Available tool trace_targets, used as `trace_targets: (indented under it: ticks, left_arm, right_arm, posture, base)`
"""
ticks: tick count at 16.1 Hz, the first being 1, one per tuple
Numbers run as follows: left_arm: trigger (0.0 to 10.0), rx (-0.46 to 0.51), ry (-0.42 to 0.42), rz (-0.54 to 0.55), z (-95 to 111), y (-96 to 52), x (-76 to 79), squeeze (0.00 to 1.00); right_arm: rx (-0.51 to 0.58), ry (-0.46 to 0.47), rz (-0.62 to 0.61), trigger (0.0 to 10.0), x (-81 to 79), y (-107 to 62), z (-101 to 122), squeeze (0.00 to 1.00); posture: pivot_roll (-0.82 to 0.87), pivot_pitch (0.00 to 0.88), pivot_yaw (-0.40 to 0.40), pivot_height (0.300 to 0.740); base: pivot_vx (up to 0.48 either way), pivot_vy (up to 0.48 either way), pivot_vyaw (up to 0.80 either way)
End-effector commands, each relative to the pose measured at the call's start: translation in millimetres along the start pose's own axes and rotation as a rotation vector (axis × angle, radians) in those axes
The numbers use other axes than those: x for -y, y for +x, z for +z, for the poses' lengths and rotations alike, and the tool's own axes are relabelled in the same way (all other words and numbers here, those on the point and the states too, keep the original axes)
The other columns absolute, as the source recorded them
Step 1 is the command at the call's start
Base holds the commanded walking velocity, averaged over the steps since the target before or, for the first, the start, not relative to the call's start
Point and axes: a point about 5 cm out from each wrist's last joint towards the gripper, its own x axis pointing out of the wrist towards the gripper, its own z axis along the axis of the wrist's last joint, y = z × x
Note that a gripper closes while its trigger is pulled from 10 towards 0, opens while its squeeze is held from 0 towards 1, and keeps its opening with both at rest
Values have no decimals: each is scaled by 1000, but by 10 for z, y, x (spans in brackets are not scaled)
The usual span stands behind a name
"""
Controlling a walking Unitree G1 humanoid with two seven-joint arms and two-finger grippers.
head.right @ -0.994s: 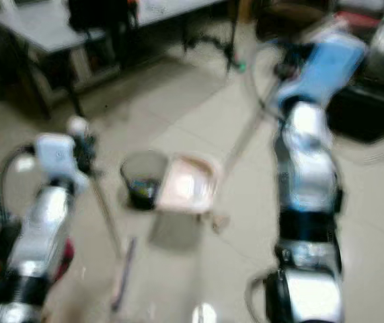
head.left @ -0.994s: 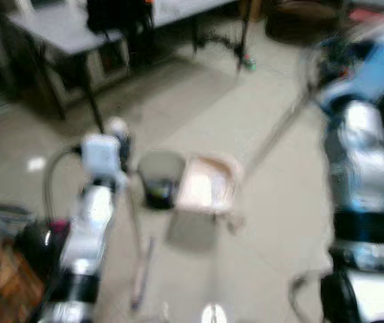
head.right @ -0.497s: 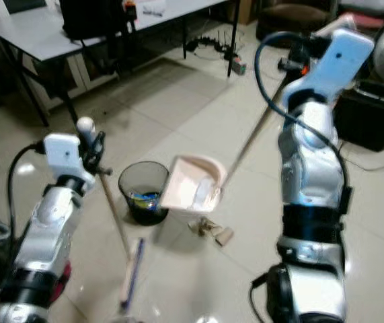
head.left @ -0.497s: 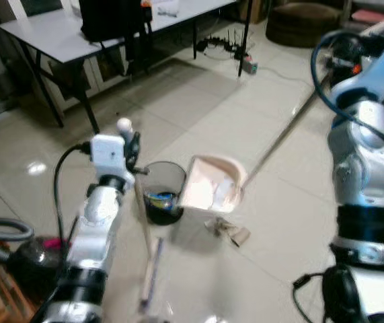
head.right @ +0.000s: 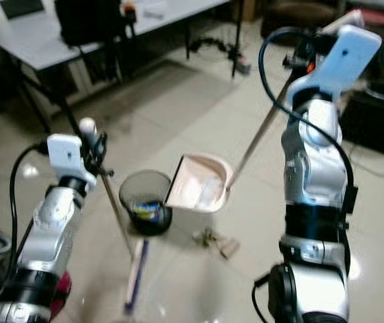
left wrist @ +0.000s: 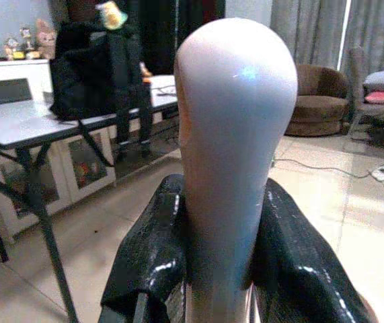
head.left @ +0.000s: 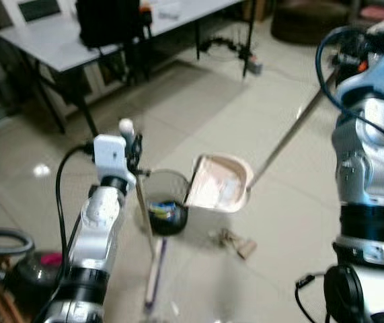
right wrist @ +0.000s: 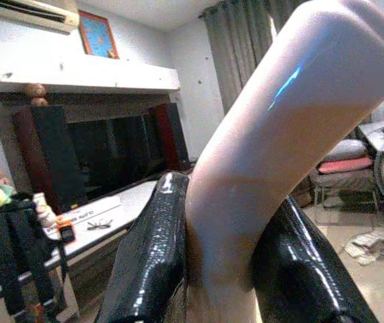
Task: Sweep floor
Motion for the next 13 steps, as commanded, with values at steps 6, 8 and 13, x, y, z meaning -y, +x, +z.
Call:
trace_targets:
  ticks: [6,8,13]
  left_arm:
    - [10000,26,43,6,86,40,-66,0]
    - [10000,14,56,2,62,30,-83,0]
    - [10000,-99,141,13,-184,-99,-249,0]
  right_arm:
    - [45,53,18,10000,-76,10,77,0]
    - [36,60,37,10000,-101,-1,55,0]
    - [27,23,109,10000,-157,-41,-5,0]
  posture:
    - [-71,0,40,740]
    - [-72,0,44,740]
    - [-75,0,47,740]
  base:
    - [453,0,0]
    - [452,0,0]
    - [357,0,0]
